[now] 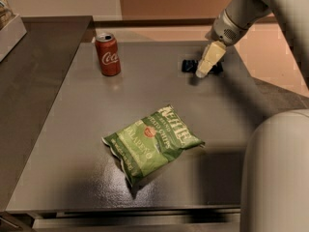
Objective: Move rxbar blueberry near green jalapeno chip bag
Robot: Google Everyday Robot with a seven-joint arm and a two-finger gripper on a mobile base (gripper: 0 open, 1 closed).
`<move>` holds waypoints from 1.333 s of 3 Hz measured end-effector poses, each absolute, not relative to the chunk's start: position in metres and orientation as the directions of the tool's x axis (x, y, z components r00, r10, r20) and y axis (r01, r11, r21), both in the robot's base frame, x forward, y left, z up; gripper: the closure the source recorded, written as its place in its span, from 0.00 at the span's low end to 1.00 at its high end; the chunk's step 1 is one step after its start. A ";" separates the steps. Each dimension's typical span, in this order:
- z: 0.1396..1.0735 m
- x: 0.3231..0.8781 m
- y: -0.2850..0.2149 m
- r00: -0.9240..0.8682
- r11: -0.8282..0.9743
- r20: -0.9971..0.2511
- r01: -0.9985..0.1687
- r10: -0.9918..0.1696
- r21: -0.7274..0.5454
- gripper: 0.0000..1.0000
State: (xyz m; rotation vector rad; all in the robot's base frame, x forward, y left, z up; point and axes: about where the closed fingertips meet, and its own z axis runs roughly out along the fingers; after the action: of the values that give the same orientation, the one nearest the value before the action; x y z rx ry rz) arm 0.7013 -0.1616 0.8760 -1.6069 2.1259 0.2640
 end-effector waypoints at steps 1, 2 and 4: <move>0.870 0.719 -0.171 -0.233 0.328 -0.470 -0.935 -0.851 -0.130 0.00; 0.866 0.728 -0.181 -0.240 0.340 -0.466 -0.929 -0.852 -0.144 0.00; 0.855 0.719 -0.196 -0.245 0.325 -0.434 -0.938 -0.867 -0.121 0.00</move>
Offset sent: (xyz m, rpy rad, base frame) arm 0.0359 -0.0387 -0.0055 -0.0227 -0.0367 -0.0614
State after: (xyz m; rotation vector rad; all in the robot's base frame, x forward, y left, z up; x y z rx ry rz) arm 0.7193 -0.1955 0.8552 -1.5934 2.1744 0.2266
